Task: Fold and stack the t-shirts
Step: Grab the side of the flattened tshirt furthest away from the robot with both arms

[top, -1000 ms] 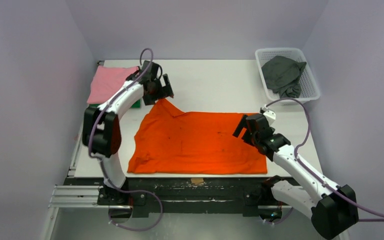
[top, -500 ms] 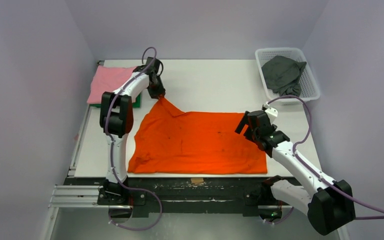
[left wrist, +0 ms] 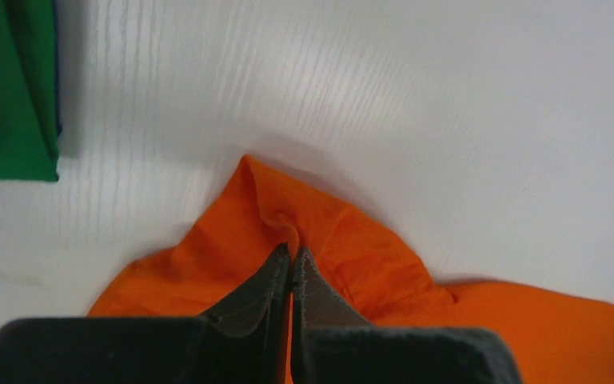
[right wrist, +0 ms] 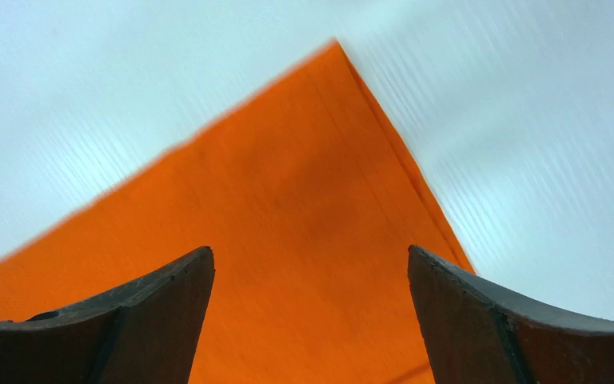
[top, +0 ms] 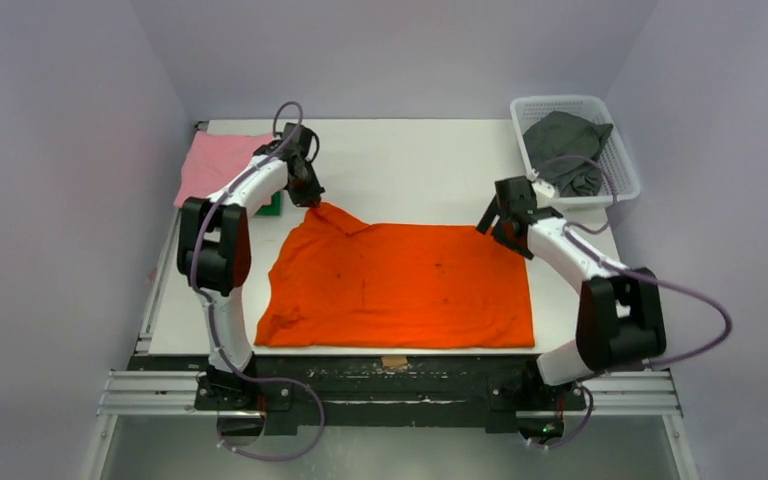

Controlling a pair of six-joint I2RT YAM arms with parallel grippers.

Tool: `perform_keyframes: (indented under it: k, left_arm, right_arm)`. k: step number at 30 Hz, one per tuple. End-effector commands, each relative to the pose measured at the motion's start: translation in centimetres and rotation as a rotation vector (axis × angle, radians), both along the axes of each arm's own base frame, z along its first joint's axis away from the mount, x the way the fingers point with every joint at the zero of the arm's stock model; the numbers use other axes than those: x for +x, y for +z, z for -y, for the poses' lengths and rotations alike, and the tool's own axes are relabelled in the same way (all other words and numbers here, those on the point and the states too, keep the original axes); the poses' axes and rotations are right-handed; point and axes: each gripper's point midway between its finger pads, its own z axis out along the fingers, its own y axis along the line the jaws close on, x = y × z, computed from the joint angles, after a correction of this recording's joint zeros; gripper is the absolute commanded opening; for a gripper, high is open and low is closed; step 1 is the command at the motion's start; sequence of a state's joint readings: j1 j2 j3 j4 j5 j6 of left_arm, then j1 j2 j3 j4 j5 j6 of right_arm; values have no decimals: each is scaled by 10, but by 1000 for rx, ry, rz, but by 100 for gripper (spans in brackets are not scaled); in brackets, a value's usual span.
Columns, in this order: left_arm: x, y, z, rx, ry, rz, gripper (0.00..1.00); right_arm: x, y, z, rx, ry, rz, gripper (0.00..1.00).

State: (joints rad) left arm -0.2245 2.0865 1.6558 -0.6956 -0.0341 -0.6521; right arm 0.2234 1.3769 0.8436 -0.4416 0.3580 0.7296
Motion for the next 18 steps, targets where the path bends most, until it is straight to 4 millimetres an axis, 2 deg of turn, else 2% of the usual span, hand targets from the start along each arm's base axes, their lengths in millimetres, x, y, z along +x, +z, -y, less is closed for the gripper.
perform_keyframes:
  k: [1, 5, 10, 14, 18]
  left_arm:
    - [-16, 63, 6, -32, 11, 151, 0]
    - [-50, 68, 16, -4, -24, 140, 0]
    - [-85, 73, 16, 6, -15, 128, 0]
    - [-104, 81, 14, 12, -9, 147, 0]
    - [-118, 87, 16, -1, -14, 158, 0]
  right_arm:
    - [54, 15, 16, -154, -3, -38, 89]
    - [83, 2, 31, -282, -44, -131, 85]
    - [110, -14, 41, -353, -63, -212, 82]
    - [119, -15, 44, -390, -66, -249, 79]
    - [110, -27, 45, -383, -80, -276, 76]
